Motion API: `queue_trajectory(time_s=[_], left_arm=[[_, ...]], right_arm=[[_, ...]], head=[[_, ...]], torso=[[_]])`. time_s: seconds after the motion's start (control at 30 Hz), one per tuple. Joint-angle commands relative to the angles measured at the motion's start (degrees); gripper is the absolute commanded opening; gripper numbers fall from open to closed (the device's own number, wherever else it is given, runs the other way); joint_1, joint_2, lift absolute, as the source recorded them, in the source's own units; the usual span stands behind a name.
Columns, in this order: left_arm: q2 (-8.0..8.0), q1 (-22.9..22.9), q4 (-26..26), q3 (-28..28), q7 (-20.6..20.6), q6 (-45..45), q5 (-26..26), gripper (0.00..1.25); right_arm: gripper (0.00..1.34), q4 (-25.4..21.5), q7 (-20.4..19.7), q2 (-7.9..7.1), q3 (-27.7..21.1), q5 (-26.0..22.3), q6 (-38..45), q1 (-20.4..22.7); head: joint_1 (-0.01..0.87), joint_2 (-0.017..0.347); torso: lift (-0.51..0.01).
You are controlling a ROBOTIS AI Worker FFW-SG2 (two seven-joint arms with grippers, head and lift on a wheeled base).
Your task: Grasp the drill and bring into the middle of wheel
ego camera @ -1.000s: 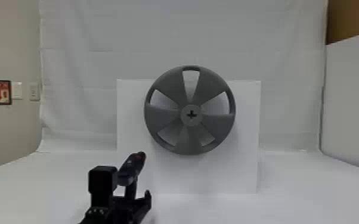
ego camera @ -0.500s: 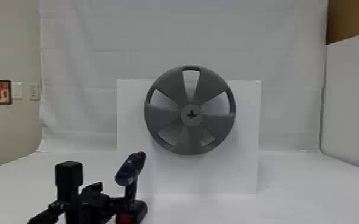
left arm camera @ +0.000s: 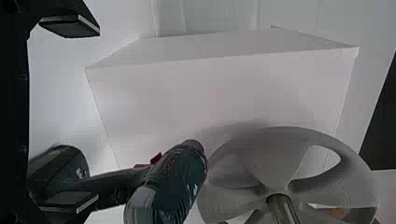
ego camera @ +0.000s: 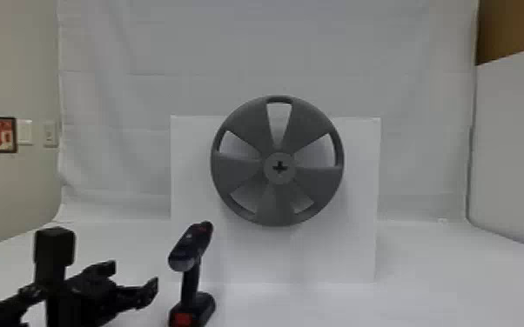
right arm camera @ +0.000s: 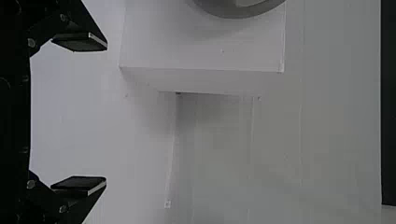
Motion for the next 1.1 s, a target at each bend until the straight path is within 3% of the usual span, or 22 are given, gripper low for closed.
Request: queue_trajectory(time_s=[0.0, 0.17, 0.33, 0.53, 0.8, 1.07], left_arm=[[0.34, 0.16, -0.02, 3.55, 0.00, 0.20, 0.09, 1.18], [0.34, 1.12, -2.22, 6.10, 3.87, 0.12, 0.97, 1.16], [0.34, 3.41, -7.32, 6.63, 13.98, 0.29, 1.32, 1.14], [0.34, 6.13, -11.62, 6.10, 26.81, 1.52, 7.56, 1.15], [0.34, 7.19, -14.79, 3.90, 30.76, 1.52, 5.63, 1.15], [0.34, 7.45, -16.11, 2.85, 30.85, 1.61, 4.57, 1.17]], right_arm=[[1.07, 0.00, 0.00, -0.18, -0.29, -0.33, 0.04, 0.17], [1.07, 0.00, 0.00, -0.18, -0.37, -0.41, 0.04, 0.26], [1.07, 0.00, 0.00, -0.27, -0.55, -0.59, 0.04, 0.35], [1.07, 0.00, 0.00, -0.27, -0.73, -0.68, 0.04, 0.43], [1.07, 0.00, 0.00, -0.18, -0.99, -0.68, 0.04, 0.52], [1.07, 0.00, 0.00, -0.01, -1.08, -0.85, 0.04, 0.35]], head=[[0.054, 0.031], [0.054, 0.031], [0.054, 0.031], [0.054, 0.031], [0.054, 0.031], [0.054, 0.031]], torso=[[-0.403], [-0.403], [-0.403], [-0.403], [-0.403], [-0.403]])
